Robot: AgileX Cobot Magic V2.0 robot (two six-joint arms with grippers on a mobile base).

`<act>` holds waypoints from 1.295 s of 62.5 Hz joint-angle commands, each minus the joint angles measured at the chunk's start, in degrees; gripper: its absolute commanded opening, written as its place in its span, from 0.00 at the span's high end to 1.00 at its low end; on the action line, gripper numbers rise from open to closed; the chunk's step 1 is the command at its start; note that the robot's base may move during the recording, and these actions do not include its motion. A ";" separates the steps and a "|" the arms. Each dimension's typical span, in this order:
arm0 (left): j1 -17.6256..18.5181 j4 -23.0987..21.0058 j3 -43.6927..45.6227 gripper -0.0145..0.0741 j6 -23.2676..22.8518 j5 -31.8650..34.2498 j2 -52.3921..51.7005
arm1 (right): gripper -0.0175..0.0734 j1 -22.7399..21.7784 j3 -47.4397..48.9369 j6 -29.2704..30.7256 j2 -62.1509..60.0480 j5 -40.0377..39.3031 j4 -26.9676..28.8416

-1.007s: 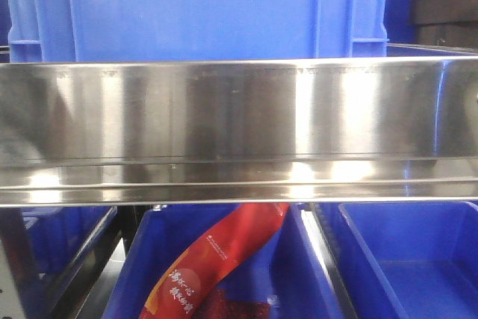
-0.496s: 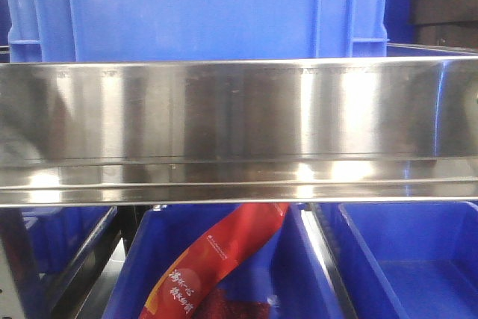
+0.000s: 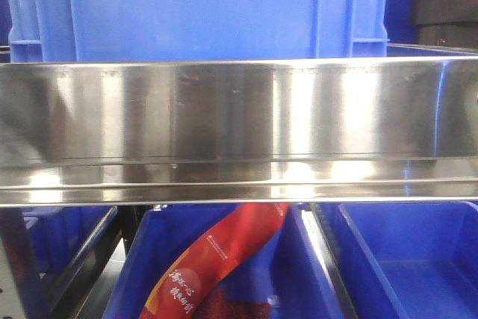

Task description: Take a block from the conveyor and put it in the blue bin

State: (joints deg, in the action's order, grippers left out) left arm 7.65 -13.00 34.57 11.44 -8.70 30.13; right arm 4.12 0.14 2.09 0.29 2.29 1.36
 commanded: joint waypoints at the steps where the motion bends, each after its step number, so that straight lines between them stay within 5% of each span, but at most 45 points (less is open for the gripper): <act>1: -0.06 -0.12 -0.56 0.96 0.29 1.16 -1.25 | 0.99 -0.39 -0.14 0.39 -0.29 -1.44 0.10; 13: -0.06 0.30 -5.94 0.96 0.29 1.75 -6.87 | 0.99 -0.39 -0.14 0.39 -0.29 -1.44 0.10; 18: -1.35 2.26 -11.08 0.96 -4.17 3.45 -10.29 | 0.99 -0.39 -0.14 0.39 -0.29 -1.44 0.10; 24: -3.74 10.82 -17.99 0.96 -14.63 6.82 -14.81 | 0.99 -0.39 -0.14 0.39 -0.29 -1.44 0.10; 30: -6.08 17.90 -24.21 0.96 -16.87 10.95 -19.25 | 0.99 -0.39 -0.14 0.39 -0.29 -1.44 0.10; 43: -8.37 14.09 -34.44 0.96 -15.20 9.84 -28.84 | 0.99 -0.39 -0.14 0.39 -0.29 -1.44 0.10; 81: -8.60 13.85 -34.57 0.96 -14.64 9.15 -30.13 | 0.99 -0.39 -0.14 0.39 -0.29 -1.44 0.10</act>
State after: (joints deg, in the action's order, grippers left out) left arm -0.63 1.21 -0.09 -3.26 -0.96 0.32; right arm 4.12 0.00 2.09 0.19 2.20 1.36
